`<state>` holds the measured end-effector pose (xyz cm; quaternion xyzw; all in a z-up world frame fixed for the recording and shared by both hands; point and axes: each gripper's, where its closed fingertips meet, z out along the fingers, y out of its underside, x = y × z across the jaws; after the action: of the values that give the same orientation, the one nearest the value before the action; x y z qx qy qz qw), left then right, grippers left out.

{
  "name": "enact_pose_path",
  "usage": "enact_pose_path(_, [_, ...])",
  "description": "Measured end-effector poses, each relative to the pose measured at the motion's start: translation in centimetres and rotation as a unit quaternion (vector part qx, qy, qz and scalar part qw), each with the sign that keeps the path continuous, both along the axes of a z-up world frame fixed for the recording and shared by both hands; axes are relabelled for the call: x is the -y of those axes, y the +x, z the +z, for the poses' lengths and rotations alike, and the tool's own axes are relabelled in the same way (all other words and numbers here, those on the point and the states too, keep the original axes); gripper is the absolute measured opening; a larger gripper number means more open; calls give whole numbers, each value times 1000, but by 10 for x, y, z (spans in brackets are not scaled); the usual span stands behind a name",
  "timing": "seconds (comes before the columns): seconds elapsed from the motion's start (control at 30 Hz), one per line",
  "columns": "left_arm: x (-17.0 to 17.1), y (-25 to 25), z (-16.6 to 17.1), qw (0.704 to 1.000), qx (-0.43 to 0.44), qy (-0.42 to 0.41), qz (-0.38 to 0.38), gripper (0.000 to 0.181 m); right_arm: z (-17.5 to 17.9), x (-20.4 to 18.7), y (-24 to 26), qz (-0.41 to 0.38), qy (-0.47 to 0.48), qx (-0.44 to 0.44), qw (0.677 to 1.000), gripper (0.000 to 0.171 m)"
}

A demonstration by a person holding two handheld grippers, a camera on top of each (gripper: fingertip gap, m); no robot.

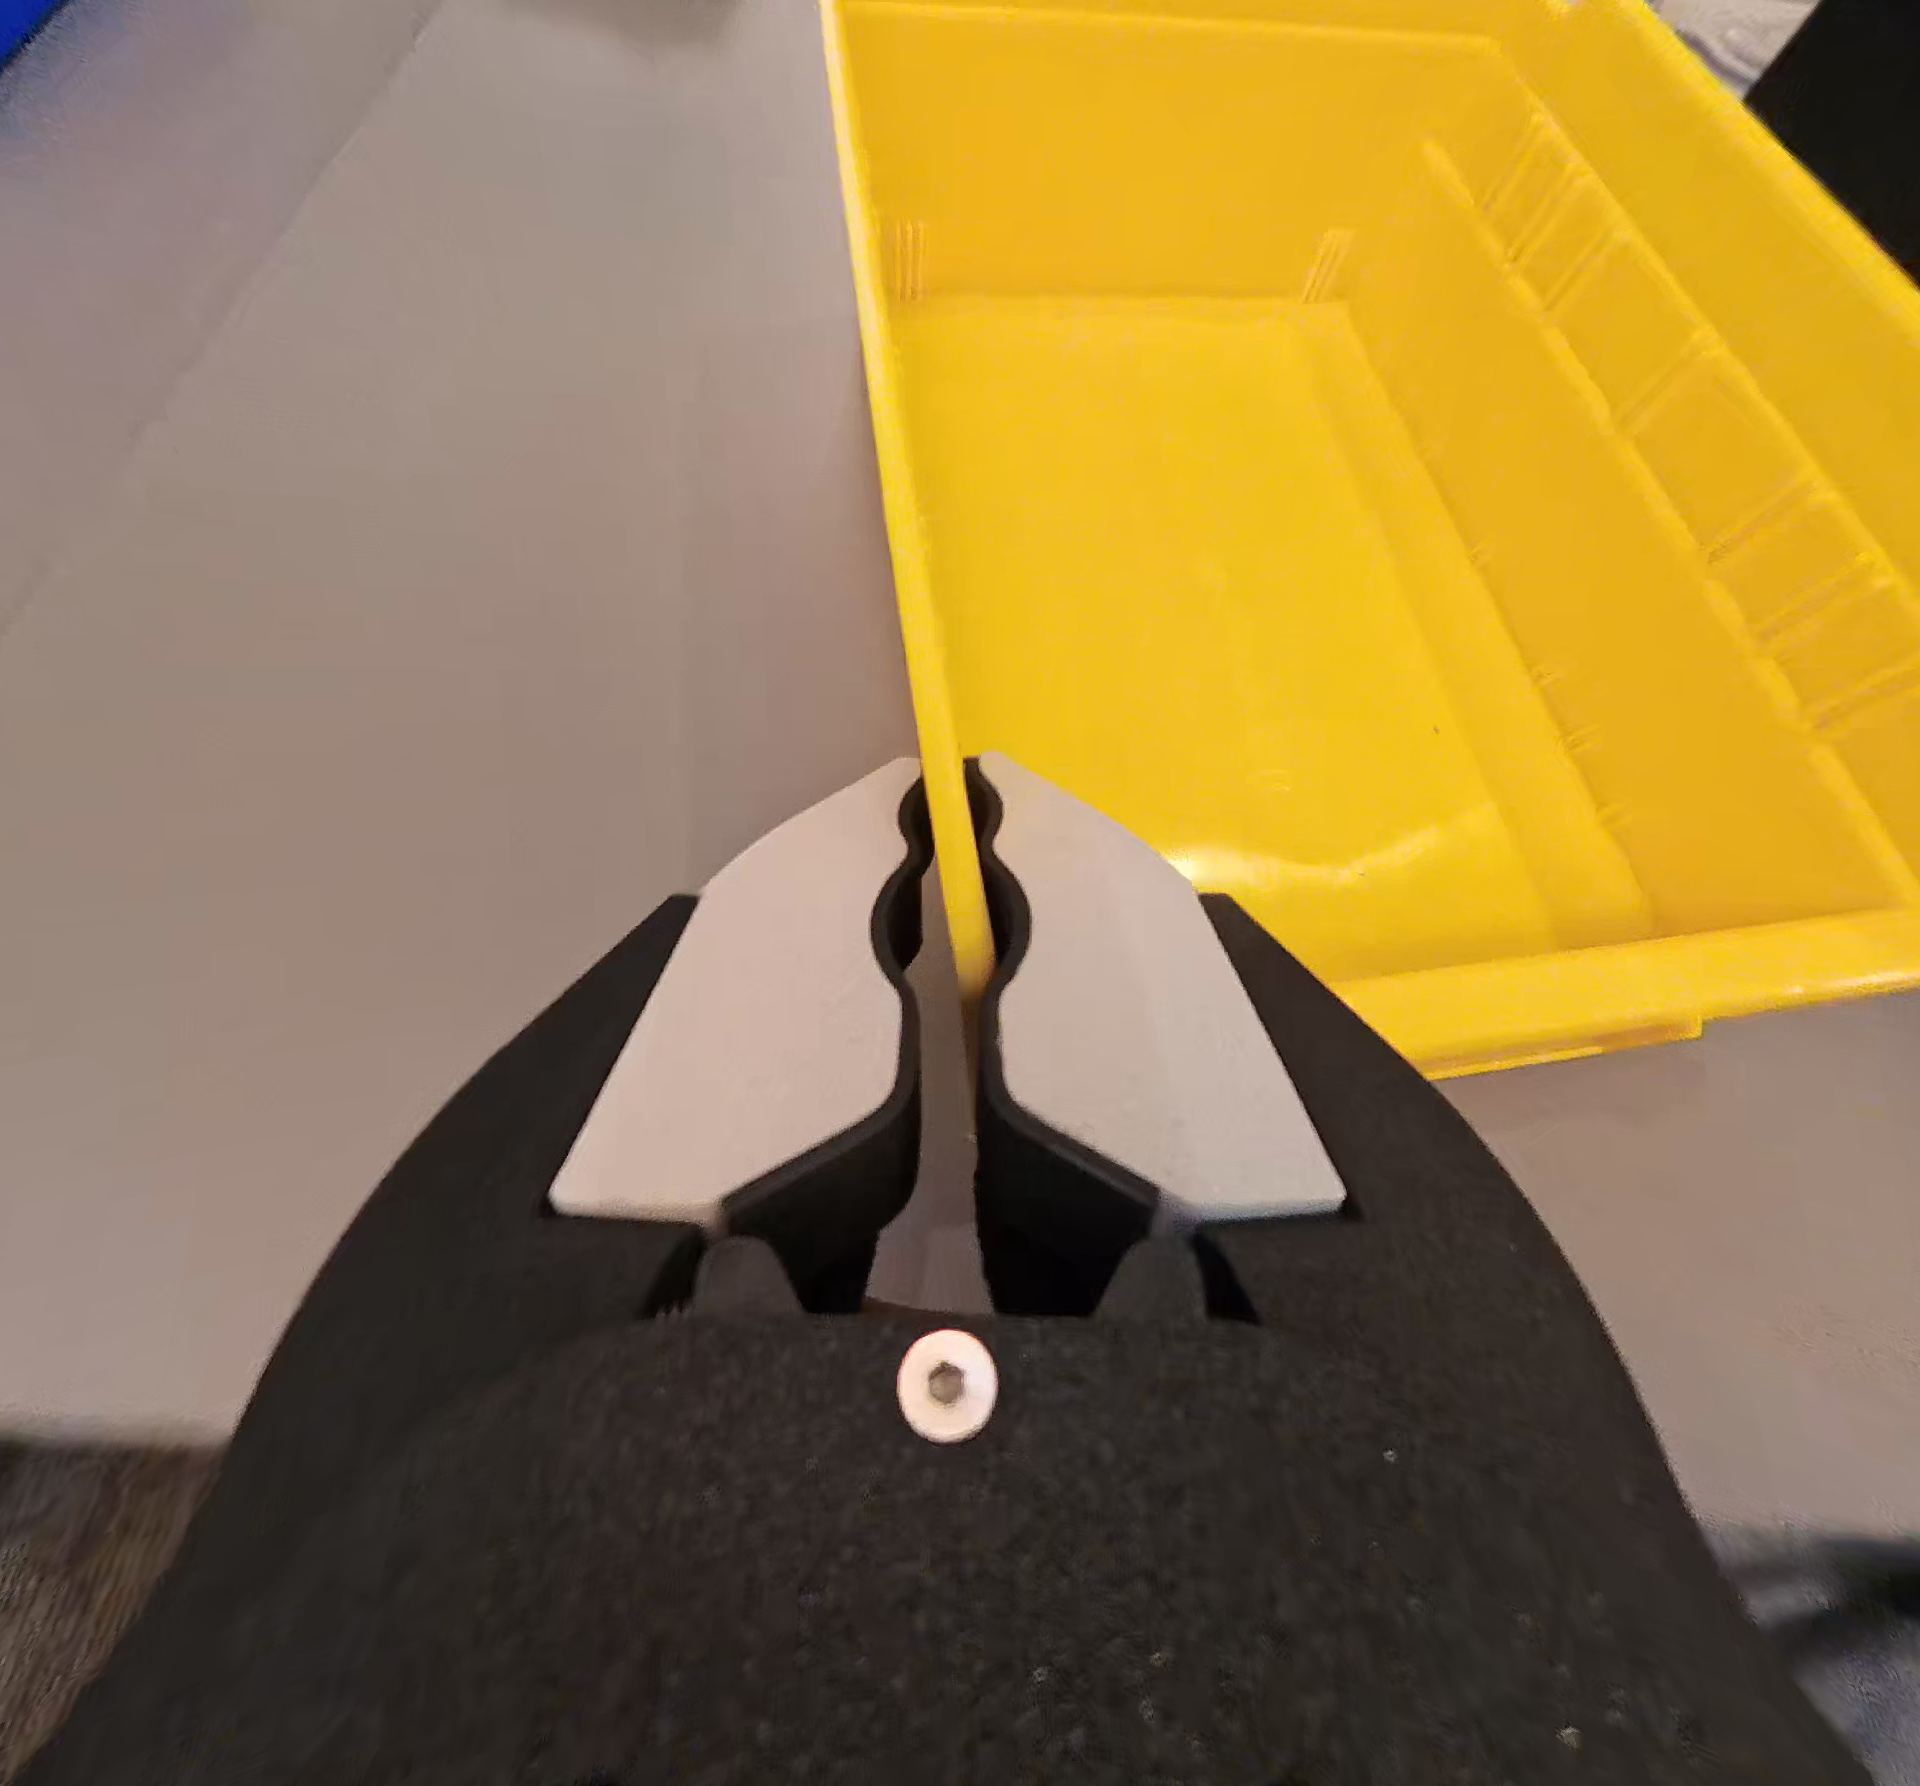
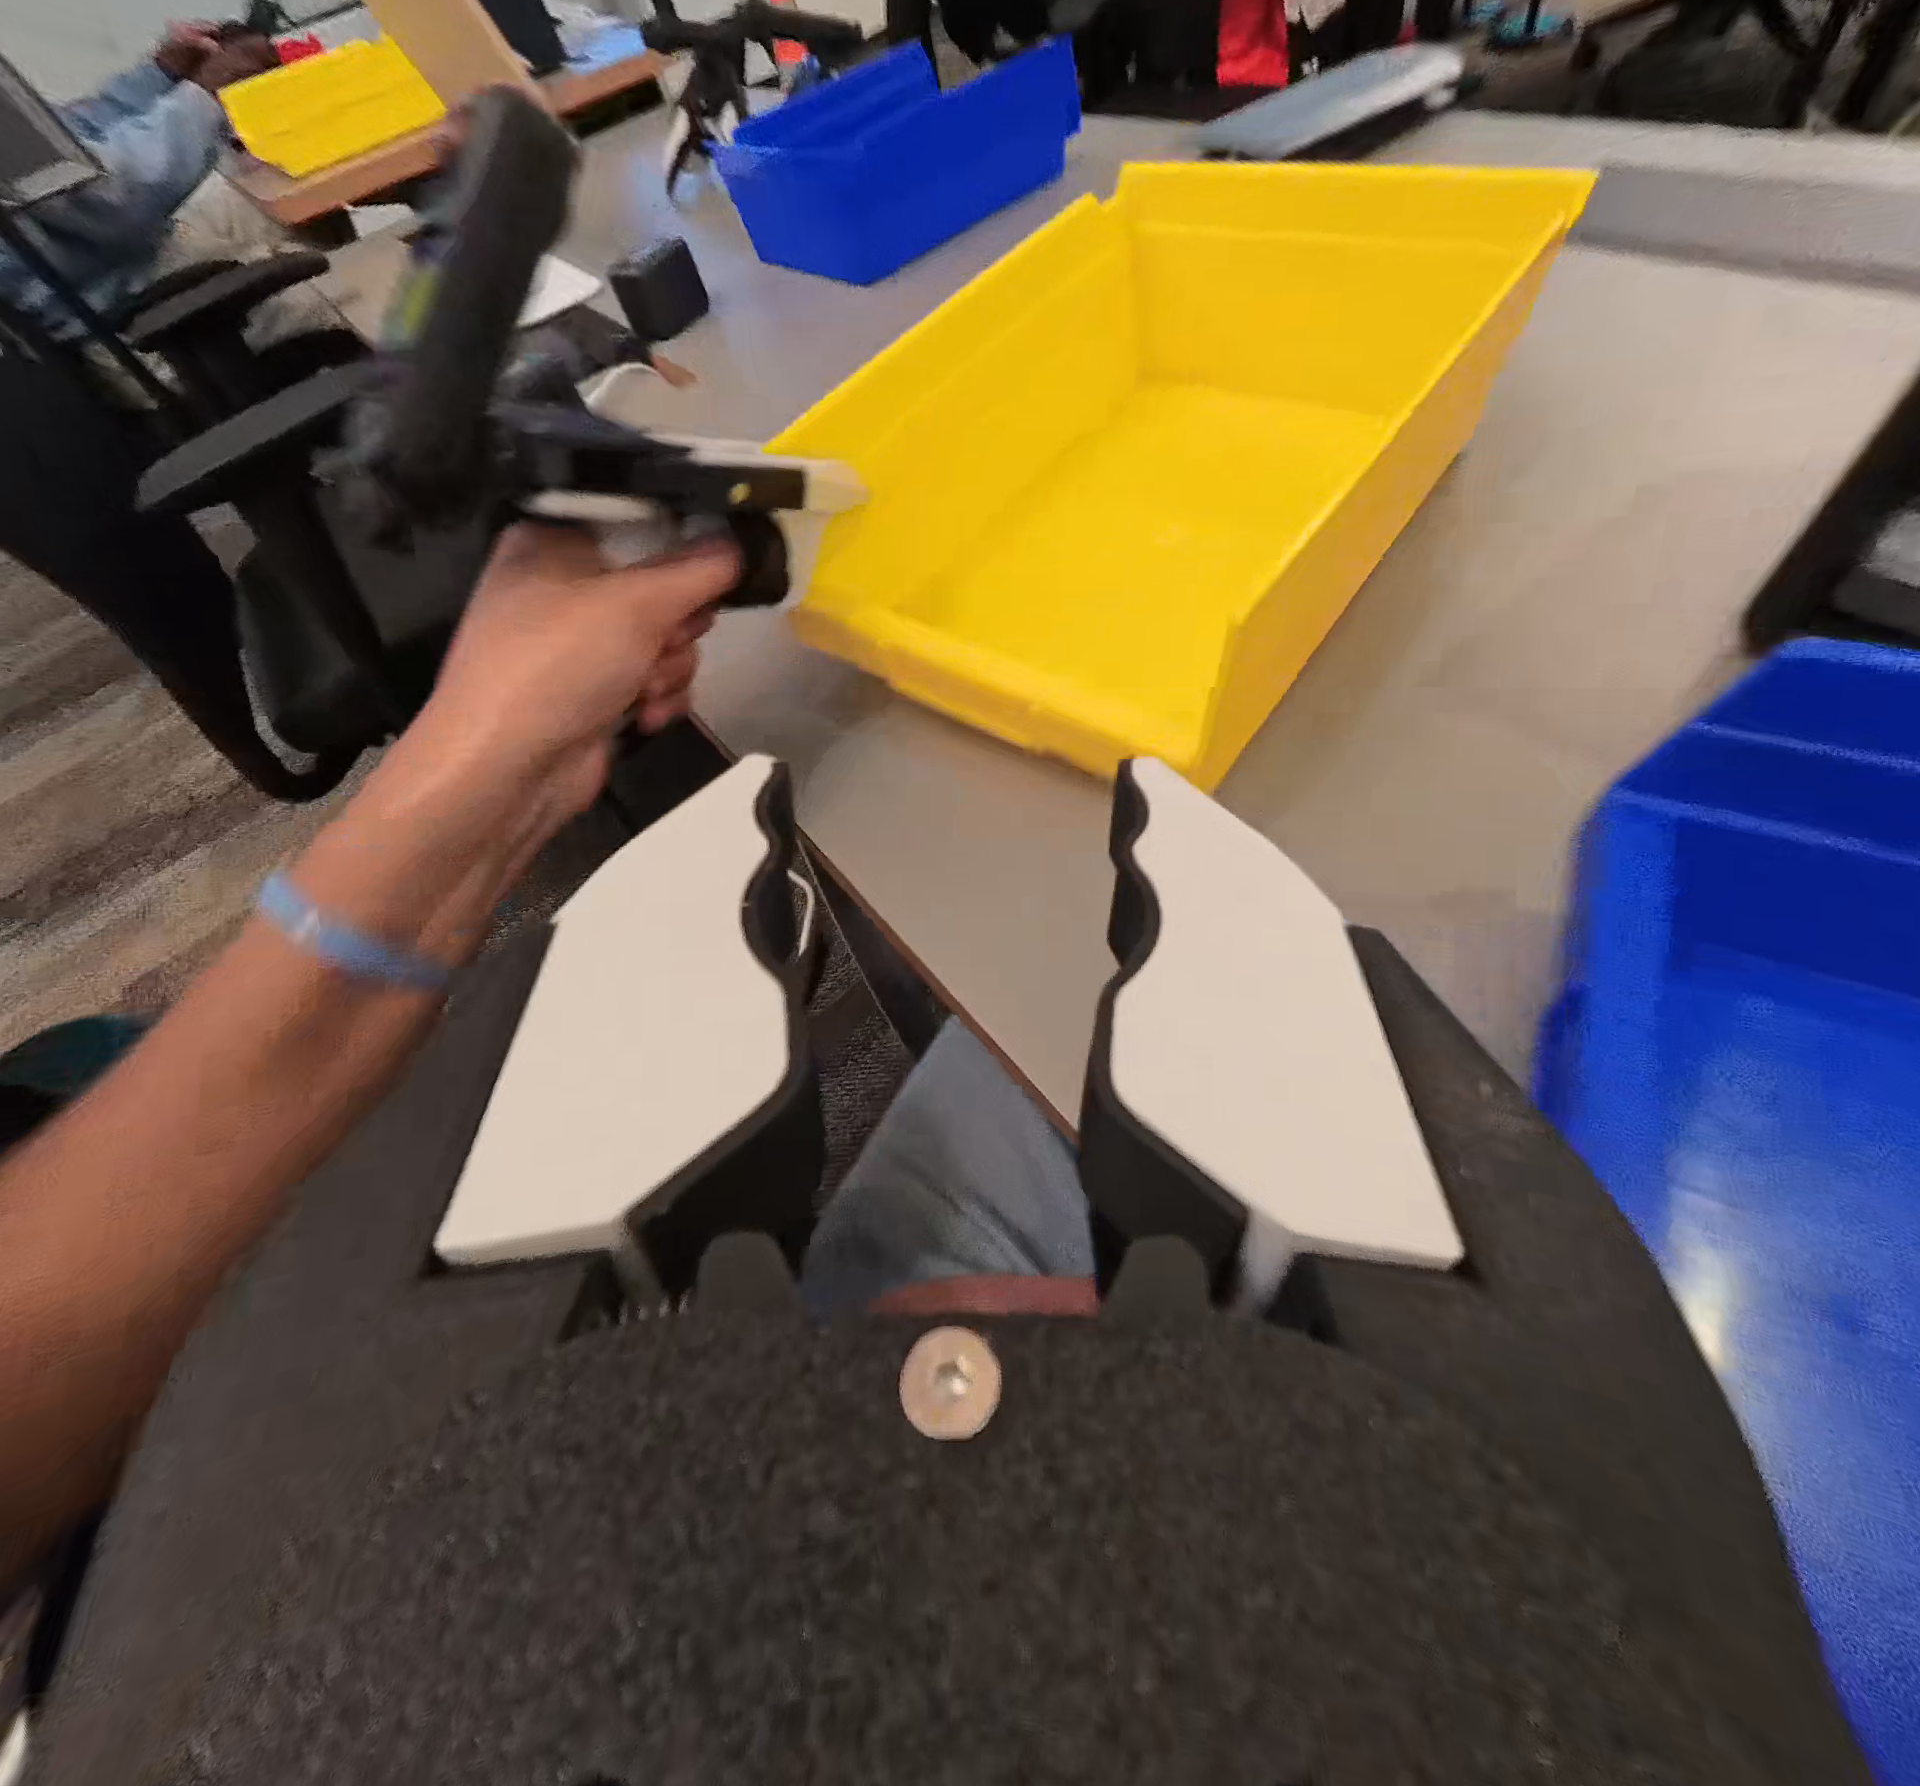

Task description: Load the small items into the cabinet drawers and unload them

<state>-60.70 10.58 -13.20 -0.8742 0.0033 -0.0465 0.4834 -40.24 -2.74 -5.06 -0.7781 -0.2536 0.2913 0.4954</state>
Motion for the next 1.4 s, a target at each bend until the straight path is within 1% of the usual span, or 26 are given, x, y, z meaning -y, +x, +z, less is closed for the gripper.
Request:
enact_pose_path(0.07, [38,-3,1,1000,-18,1,20,4,-15,-15,-25,-23,-19,8,1000,54])
enact_pose_path(0.13, [66,-4,1,999,-10,6,39,4,-33,-36,-33,-70,-11,45,996,49])
enact_pose_path(0.2, [86,-7,1,999,-5,8,54,4,-42,-51,-35,-103,18,73,992,23])
enact_pose_path(0.23, [93,-8,1,998,-8,8,59,4,-43,-52,-39,-100,33,76,992,23])
enact_pose_path(0.27, [96,-8,1,998,-12,9,62,4,-46,-51,-45,-91,37,87,991,22])
enact_pose_path(0.33, [100,-8,1,998,-18,7,64,4,-47,-50,-41,-115,45,129,984,17])
enact_pose_path(0.4, [99,-7,1,998,-13,4,62,4,-24,-42,-32,-118,106,122,980,19])
enact_pose_path(0.43, [99,-7,1,998,-9,5,61,4,-13,-41,-21,-139,138,112,974,18])
enact_pose_path(0.47, [99,-6,1,998,-9,5,61,4,-9,-42,-9,-159,145,106,971,18])
enact_pose_path(0.5, [99,-6,1,998,-12,5,62,4,-16,-45,-4,-162,126,104,973,18])
enact_pose_path(0.6, [97,1,1,998,-13,9,55,4,-63,-59,-9,-139,29,143,979,18])
enact_pose_path(0.63, [96,6,1,999,-13,12,51,4,-71,-66,-10,-144,19,151,978,13])
enact_pose_path(0.67, [96,10,1,999,-17,13,50,4,-72,-73,-5,-173,20,158,972,6])
enact_pose_path(0.7, [97,11,1,998,-22,10,55,4,-70,-78,-5,-180,25,161,970,4])
enact_pose_path(0.77, [100,10,4,998,-18,21,64,4,-65,-82,-8,-174,14,139,975,3])
enact_pose_path(0.83, [102,13,16,997,-6,39,62,5,-45,-83,-7,-176,37,128,975,3])
enact_pose_path(0.9, [102,18,46,995,-22,79,62,4,-11,-81,0,-187,86,112,972,3])
enact_pose_path(0.97, [99,29,95,988,-46,132,59,4,32,-80,14,-200,124,80,969,3])
enact_pose_path(1.07, [89,69,177,975,-72,208,30,4,103,-77,60,-238,184,33,953,3])
enact_pose_path(1.13, [74,114,225,964,-80,252,-4,4,147,-75,108,-278,223,13,934,3])
enact_pose_path(1.2, [53,173,260,957,-69,277,-49,4,179,-75,169,-321,254,17,912,3])
enact_pose_path(1.27, [32,245,280,953,-62,281,-94,4,198,-81,241,-361,251,18,898,3])
enact_pose_path(1.3, [23,285,286,952,-61,279,-115,4,201,-85,281,-379,240,21,893,3])
enact_pose_path(1.33, [14,327,289,950,-62,275,-137,4,202,-88,322,-393,228,28,890,3])
enact_pose_path(1.4, [-7,413,284,947,-62,254,-187,5,195,-92,404,-408,222,57,884,5])
